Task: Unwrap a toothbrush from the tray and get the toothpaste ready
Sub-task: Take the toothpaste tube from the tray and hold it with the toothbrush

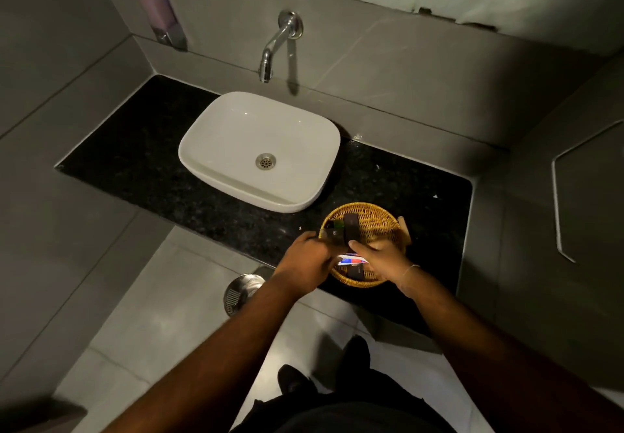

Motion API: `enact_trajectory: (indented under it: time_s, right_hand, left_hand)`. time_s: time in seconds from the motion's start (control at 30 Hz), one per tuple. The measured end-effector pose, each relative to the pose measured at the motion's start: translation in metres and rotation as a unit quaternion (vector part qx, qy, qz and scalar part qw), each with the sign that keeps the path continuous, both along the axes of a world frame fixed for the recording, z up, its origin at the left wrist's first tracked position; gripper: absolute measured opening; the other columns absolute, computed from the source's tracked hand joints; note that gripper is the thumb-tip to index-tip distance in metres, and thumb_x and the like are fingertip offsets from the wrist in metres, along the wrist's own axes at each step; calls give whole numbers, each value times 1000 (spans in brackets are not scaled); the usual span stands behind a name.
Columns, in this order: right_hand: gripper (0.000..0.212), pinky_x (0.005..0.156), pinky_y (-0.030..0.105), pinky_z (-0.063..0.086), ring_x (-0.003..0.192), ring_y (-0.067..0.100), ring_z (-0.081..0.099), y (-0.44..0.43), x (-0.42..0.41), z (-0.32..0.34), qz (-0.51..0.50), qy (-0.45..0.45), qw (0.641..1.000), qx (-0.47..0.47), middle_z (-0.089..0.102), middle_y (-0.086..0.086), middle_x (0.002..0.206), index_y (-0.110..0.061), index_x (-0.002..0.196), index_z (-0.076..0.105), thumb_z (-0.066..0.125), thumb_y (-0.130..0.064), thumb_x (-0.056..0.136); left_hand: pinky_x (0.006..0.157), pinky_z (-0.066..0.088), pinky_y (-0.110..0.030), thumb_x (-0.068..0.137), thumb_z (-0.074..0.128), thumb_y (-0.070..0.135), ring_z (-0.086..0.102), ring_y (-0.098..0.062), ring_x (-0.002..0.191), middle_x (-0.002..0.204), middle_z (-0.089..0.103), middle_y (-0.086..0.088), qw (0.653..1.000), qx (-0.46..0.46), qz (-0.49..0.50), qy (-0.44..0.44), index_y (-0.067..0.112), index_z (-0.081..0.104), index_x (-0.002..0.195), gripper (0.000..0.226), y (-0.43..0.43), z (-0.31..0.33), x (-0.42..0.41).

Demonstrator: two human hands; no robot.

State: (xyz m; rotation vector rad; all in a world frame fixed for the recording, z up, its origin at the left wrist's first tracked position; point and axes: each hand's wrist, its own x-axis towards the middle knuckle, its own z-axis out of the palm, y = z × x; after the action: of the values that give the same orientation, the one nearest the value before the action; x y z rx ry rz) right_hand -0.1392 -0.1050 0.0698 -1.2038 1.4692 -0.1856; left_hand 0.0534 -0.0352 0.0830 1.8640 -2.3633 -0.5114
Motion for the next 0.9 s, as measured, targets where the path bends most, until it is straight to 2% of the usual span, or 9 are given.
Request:
enact_trajectory:
  time_s: [0.1, 0.17, 0.23, 0.3, 0.4, 0.57, 0.7, 0.8, 0.9]
  right_hand:
    - [38, 37, 9, 41, 39, -3, 59, -3, -17, 3, 1, -3, 1000, 20, 60, -14, 42, -14, 76, 72, 66, -44, 100]
    - [38, 45, 16, 46, 55, -3, 66, -6, -31, 1, 11, -4, 999, 37, 69, -13, 59, -11, 96, 77, 66, -48, 98]
    - [38, 60, 25, 49, 80, 9, 69, -8, -43, -2, 23, 8, 998, 62, 74, -8, 82, -19, 105, 76, 65, -54, 97]
    - [35, 58, 25, 47, 68, 10, 63, -11, -55, -8, 9, -1, 997, 82, 68, -9, 72, -22, 96, 74, 65, -55, 96]
    - [34, 46, 21, 43, 47, 8, 51, -21, -71, -21, -104, -25, 992, 74, 60, -3, 61, -14, 90, 72, 67, -47, 98]
    - [23, 59, 27, 51, 62, 15, 60, -33, -86, -39, -193, -42, 978, 62, 70, 7, 79, -7, 109, 72, 60, -27, 106]
    - [22, 75, 37, 61, 77, 18, 68, -35, -83, -49, -169, -47, 984, 26, 75, 12, 92, -3, 118, 73, 67, -17, 102]
    - [25, 92, 47, 62, 87, 26, 72, -37, -76, -58, -184, -36, 982, 12, 79, 17, 101, -2, 116, 75, 69, -20, 100]
    - [20, 97, 51, 61, 101, 33, 75, -38, -73, -66, -218, -42, 975, 19, 79, 15, 100, -3, 107, 77, 69, -19, 99]
  left_hand:
    - [106, 48, -38, 108, 53, 28, 72, -31, 115, 124, 79, -8, 1000, 26, 9, 11, 26, 75, 133, 33, -3, -6, -5]
    - [100, 55, -41, 107, 57, 23, 74, -31, 114, 125, 80, -9, 996, 56, 32, 66, 23, 75, 135, 33, -4, -13, -9]
    - [101, 56, -43, 106, 59, 20, 74, -32, 118, 129, 79, -10, 989, 94, 53, 101, 20, 76, 135, 33, -3, -21, -14]
    - [104, 55, -45, 107, 58, 19, 72, -34, 123, 133, 78, -12, 981, 129, 81, 124, 18, 74, 136, 33, -2, -30, -21]
    - [103, 57, -47, 112, 53, 25, 73, -36, 120, 129, 78, -15, 959, 167, 141, 181, 18, 72, 137, 32, 1, -41, -32]
    - [98, 59, -49, 116, 45, 32, 74, -38, 110, 121, 77, -20, 910, 206, 259, 249, 14, 68, 139, 37, -3, -57, -57]
    - [98, 55, -41, 115, 51, 24, 71, -41, 116, 122, 75, -24, 831, 248, 348, 357, 4, 72, 129, 33, -24, -62, -81]
    - [79, 56, -35, 114, 54, 23, 70, -27, 89, 95, 74, -9, 755, 270, 406, 438, 5, 76, 117, 29, -39, -64, -93]
    - [69, 57, -31, 111, 61, 18, 66, -20, 75, 89, 71, -10, 690, 273, 465, 482, -4, 75, 125, 29, -52, -67, -100]
